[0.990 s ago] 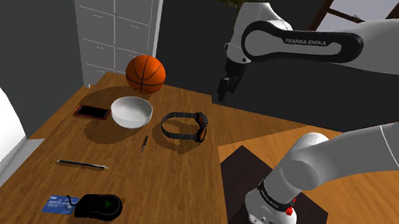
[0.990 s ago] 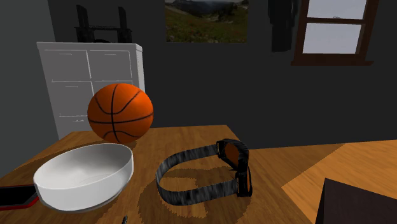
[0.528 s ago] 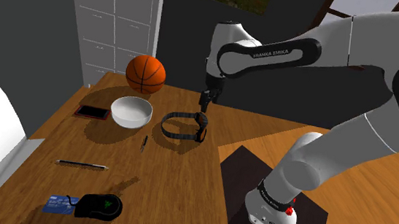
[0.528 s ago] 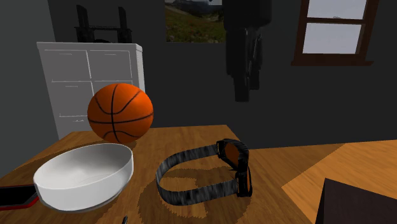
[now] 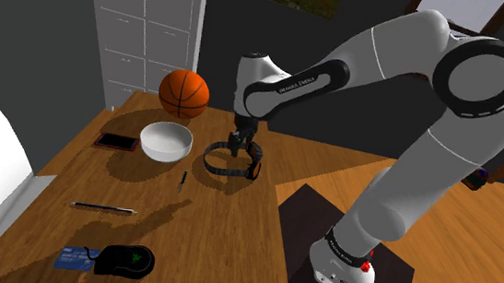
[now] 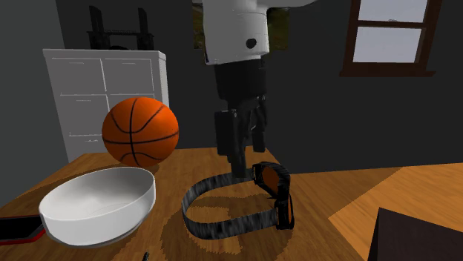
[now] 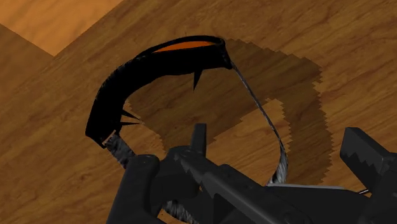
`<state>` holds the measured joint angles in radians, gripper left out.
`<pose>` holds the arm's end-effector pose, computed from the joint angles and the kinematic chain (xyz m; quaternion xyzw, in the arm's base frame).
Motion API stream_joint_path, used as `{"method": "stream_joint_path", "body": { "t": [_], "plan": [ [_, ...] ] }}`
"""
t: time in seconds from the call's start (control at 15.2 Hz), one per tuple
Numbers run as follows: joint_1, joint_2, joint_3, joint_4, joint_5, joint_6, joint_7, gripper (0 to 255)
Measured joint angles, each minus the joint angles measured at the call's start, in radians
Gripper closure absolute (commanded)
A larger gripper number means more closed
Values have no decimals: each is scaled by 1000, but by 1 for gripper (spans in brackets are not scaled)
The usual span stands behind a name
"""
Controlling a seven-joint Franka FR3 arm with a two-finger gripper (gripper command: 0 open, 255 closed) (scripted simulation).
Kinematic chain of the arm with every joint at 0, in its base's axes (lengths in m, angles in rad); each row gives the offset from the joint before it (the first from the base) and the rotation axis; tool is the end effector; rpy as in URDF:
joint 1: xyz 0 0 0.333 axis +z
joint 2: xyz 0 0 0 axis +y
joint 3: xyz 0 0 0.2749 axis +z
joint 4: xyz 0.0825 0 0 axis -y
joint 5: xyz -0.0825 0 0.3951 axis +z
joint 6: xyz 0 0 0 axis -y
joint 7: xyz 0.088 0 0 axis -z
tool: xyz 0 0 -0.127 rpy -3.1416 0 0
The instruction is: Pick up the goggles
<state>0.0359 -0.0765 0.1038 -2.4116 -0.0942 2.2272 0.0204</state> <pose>0.4735 0.0614 0.2638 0.9937 0.0897 -0.0509 0.0438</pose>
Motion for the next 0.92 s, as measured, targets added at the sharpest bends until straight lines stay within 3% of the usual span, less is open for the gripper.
{"method": "stream_joint_path", "body": {
  "t": [0.59, 0.92],
  "plan": [
    [33, 345, 18, 160, -57, 149, 68, 0],
    [44, 441, 11, 192, -79, 206, 89, 0]
  ]
}}
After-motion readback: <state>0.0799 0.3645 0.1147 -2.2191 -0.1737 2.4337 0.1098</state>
